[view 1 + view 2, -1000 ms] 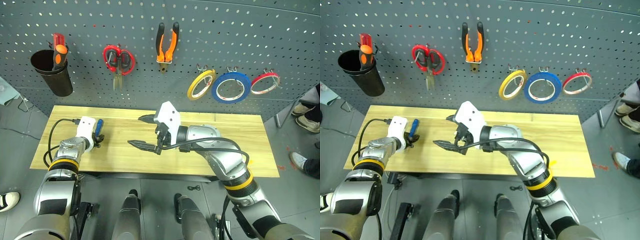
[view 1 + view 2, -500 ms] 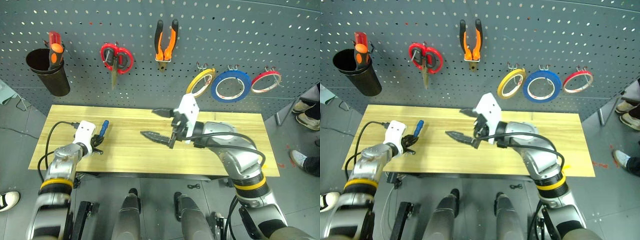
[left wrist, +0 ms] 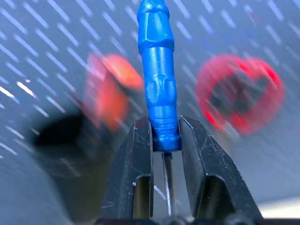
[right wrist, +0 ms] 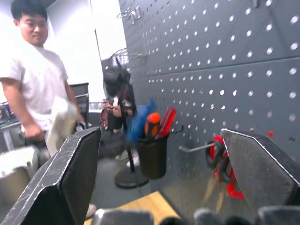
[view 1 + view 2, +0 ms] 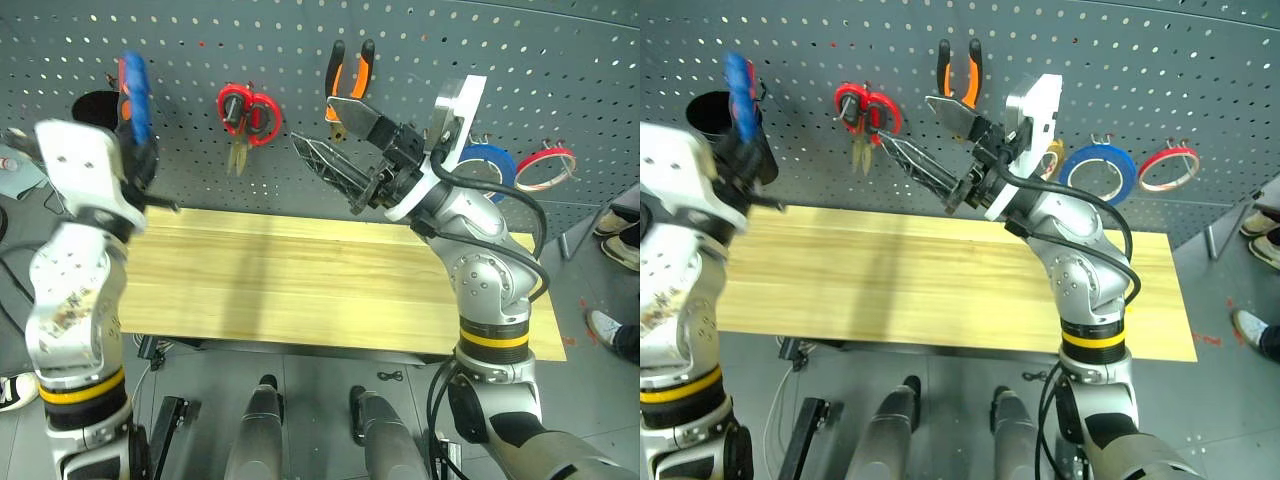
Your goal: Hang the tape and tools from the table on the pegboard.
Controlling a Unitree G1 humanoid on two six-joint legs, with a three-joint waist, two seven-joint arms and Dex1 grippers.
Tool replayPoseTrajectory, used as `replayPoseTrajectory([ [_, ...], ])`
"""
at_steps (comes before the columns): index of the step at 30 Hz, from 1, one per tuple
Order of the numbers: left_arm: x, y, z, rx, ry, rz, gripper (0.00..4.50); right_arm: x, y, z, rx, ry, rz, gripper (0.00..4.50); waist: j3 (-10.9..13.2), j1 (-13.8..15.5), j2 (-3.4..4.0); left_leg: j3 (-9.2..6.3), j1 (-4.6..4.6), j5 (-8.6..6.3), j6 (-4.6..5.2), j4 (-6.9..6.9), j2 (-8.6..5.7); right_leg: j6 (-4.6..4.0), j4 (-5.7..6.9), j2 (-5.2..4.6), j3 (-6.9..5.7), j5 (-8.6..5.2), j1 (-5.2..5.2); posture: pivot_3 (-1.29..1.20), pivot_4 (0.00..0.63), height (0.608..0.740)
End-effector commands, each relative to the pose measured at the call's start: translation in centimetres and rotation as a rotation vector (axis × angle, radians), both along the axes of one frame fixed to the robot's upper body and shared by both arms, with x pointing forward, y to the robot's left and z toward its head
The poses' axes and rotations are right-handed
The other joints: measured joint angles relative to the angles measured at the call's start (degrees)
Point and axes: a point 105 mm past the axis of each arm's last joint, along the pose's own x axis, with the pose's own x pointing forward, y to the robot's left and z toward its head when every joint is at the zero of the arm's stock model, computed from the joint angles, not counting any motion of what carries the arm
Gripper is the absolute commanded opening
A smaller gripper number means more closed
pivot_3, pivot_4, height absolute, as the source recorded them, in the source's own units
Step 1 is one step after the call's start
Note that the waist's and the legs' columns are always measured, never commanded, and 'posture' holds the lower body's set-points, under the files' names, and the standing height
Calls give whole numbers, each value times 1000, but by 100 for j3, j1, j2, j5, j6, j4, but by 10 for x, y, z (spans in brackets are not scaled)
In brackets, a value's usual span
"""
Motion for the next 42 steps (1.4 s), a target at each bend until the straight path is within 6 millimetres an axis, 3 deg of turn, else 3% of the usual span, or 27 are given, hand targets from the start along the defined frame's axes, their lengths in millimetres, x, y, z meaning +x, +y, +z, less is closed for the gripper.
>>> replayPoseTrajectory([
  [1, -3, 11, 36, 7, -130, 85, 374, -6, -2, 13, 27, -71, -11, 4500, -1, 30, -1, -1, -3, 0, 0, -1, 0, -1, -3, 1, -1, 1, -1, 244, 275, 740],
  [11, 40, 9, 79, -21, -259, 94, 374, -6, -2, 9, -11, -64, -27, 4500, 0, 105, -1, -1, -12, 1, -1, 0, -1, -27, -2, 0, -5, 17, -8, 181, 286, 740],
  [15, 52, 20, 91, -47, -311, 152, 374, -5, -4, 7, -33, -58, -46, 4500, 0, 93, -1, -1, -18, 1, -1, 0, -1, -32, -4, -1, -5, 21, -10, 156, 291, 740],
  [20, 67, 33, 83, -58, -286, 203, 374, -4, -8, 6, -50, -47, -64, 4500, 0, 64, -1, -1, -18, 1, -1, -1, -1, -34, 1, -1, -6, 22, -12, 127, 296, 740],
  [27, 85, 37, 57, -75, -214, 190, 374, -4, -11, 4, -74, -37, -85, 4500, 0, -18, -1, -1, -17, 2, -2, 5, -1, -35, 9, -1, -7, 22, -11, 111, 297, 740],
  [36, 82, 40, 57, -82, -224, 188, 4484, -2, -11, 3, -81, -32, -90, 4500, -1, -10, -1, -3, -20, 3, -4, 8, -2, -35, 11, -2, -10, 23, -11, 126, 288, 740],
  [42, 76, 43, 56, -88, -224, 184, 4484, -1, -10, 3, -82, -36, -90, 4500, -1, -13, -1, -4, -22, 5, -6, 12, -3, -35, 10, -4, -12, 25, -10, 129, 284, 740],
])
